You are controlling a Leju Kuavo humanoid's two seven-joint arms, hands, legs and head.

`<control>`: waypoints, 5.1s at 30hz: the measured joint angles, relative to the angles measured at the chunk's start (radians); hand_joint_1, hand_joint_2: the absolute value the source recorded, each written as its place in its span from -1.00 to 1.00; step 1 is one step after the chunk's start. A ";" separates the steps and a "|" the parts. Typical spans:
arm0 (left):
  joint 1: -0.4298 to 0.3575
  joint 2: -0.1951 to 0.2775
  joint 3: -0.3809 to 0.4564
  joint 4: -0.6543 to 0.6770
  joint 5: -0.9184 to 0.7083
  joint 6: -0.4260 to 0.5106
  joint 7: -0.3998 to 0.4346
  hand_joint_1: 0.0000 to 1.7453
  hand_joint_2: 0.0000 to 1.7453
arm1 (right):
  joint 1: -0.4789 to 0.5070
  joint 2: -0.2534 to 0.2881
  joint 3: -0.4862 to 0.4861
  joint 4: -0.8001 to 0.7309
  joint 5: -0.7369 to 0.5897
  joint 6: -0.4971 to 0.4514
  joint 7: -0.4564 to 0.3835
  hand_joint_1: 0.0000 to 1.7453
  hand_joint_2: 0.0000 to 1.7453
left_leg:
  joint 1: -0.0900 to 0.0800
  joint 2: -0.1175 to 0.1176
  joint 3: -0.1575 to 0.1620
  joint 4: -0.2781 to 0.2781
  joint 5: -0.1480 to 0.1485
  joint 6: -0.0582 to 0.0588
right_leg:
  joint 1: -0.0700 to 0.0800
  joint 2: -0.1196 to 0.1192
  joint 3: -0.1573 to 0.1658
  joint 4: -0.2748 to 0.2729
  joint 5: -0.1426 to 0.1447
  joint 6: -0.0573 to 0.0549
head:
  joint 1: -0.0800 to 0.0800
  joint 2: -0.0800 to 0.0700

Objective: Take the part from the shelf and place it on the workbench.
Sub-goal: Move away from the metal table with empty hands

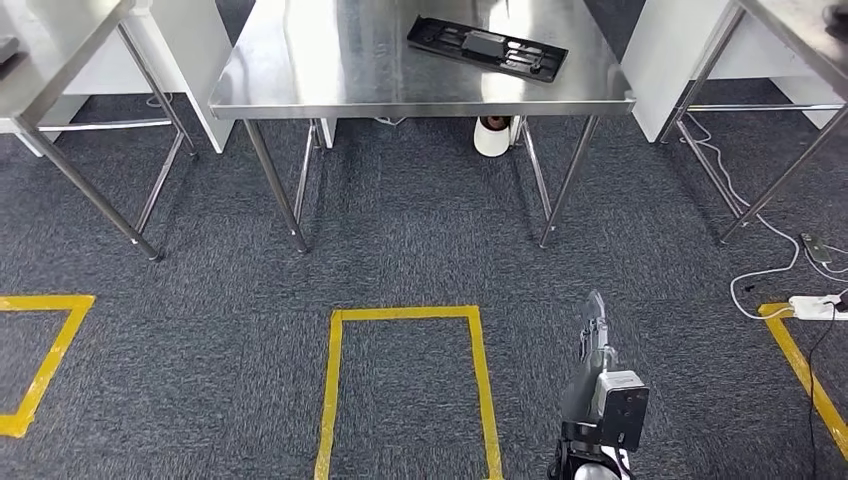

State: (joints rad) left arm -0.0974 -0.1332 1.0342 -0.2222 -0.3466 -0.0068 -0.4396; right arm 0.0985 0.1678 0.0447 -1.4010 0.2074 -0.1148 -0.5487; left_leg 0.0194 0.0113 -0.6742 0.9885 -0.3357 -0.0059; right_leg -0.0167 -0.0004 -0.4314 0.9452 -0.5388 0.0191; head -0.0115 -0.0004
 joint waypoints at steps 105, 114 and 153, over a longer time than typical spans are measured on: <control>0.000 -0.009 0.023 0.001 -0.048 0.043 0.039 -1.00 -1.00 | 0.047 0.018 -0.060 -0.003 -0.083 0.043 0.055 -1.00 -1.00 | -0.009 0.100 0.115 0.011 -0.122 0.015 | -0.003 -0.040 -0.118 0.044 0.065 0.009 | 0.000 0.000; 0.006 -0.007 0.023 0.002 -0.048 0.036 0.044 -1.00 -1.00 | 0.049 0.017 -0.061 0.006 -0.094 0.043 0.052 -1.00 -1.00 | 0.003 -0.018 0.052 0.212 -0.228 0.000 | -0.006 0.059 -0.129 0.045 0.093 -0.021 | -0.005 0.000; 0.007 -0.030 0.013 0.010 -0.105 -0.051 0.108 -1.00 -1.00 | -0.177 -0.005 -0.303 0.881 -0.036 -0.130 0.178 -1.00 -1.00 | 0.006 -0.047 0.134 0.014 -0.146 0.038 | -0.001 0.080 -0.170 0.083 0.075 0.022 | 0.004 0.000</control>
State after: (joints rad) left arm -0.0901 -0.1632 1.0470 -0.2117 -0.4512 -0.0580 -0.3319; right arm -0.0790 0.1626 -0.2587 -0.5196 0.1713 -0.2453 -0.3703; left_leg 0.0252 -0.0358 -0.5400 1.0027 -0.4812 0.0318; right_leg -0.0177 0.0793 -0.6017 1.0285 -0.4641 0.0408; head -0.0074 -0.0004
